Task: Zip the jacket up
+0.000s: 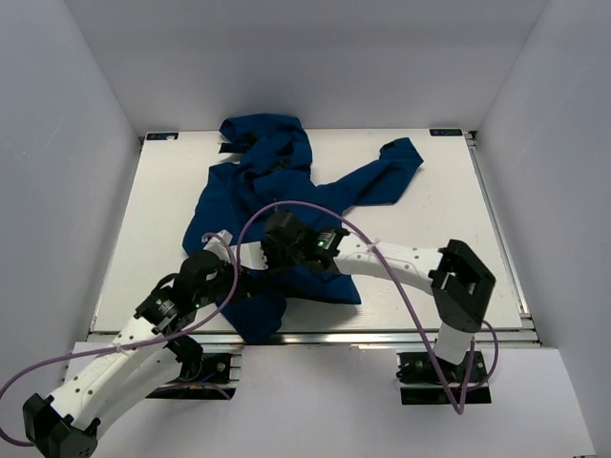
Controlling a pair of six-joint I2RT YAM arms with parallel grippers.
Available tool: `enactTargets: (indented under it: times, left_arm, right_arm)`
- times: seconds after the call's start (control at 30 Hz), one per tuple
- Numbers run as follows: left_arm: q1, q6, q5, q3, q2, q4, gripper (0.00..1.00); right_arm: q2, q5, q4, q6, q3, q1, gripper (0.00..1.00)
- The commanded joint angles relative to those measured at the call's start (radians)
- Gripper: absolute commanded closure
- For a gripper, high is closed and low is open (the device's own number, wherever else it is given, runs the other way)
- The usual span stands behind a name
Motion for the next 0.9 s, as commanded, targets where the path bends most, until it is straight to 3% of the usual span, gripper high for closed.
enactTargets:
  times: [0.0, 0.17, 0.33, 0.43, 0.6, 0.87]
  left_arm:
    - [-0.093, -0.019, 0.534, -0.061, -0.059, -0.379, 1.00]
    - [-0.094, -0.032, 0.522, -0.064, -0.077, -0.396, 1.00]
    - [-0.094, -0.058, 0.496, -0.066, -0.084, -0.341, 1.00]
    - [-0.094, -0.049, 0.472, -0.038, -0.047, -0.312, 1.00]
    - [-0.093, -0.070, 0.460, -0.032, -0.091, -0.361, 1.00]
    - [-0.093, -0.104, 0.479, -0.064, -0.119, -0.385, 1.00]
  right_arm:
    - [0.060, 0.628, 0.400, 0.111, 0.211, -0.253, 1.00]
    - [0.144, 0.671, 0.424, 0.171, 0.335, -0.314, 1.00]
    - [0.082, 0.457, 0.176, 0.208, 0.302, -0.344, 1.00]
    - [0.007, 0.392, 0.151, 0.265, 0.225, -0.377, 1.00]
    - [0.015, 0.296, 0.143, 0.369, 0.290, -0.525, 1.00]
    - [0.383, 0.306, 0.113, 0.386, 0.735, -0.623, 1.00]
